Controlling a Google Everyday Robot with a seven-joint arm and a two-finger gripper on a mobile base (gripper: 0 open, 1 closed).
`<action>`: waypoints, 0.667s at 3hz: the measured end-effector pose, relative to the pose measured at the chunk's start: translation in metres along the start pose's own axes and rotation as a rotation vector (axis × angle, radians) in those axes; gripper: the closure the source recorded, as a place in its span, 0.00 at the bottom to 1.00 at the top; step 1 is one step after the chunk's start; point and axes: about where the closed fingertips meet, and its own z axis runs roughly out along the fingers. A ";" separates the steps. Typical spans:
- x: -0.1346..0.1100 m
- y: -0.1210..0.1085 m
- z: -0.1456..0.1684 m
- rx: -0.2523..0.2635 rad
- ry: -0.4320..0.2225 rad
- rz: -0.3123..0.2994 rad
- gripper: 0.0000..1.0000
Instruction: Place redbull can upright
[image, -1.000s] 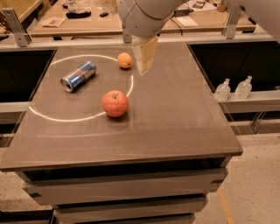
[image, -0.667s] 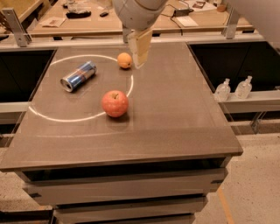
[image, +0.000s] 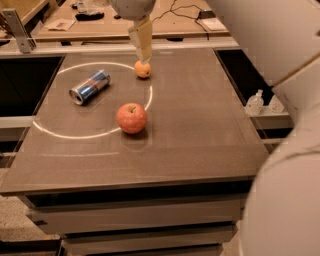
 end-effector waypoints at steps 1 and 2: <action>-0.007 -0.005 0.036 -0.105 -0.038 -0.048 0.00; -0.023 -0.006 0.069 -0.201 -0.067 -0.103 0.00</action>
Offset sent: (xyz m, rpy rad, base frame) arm 0.0130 0.0703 -0.0814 -0.2941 0.1952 0.1608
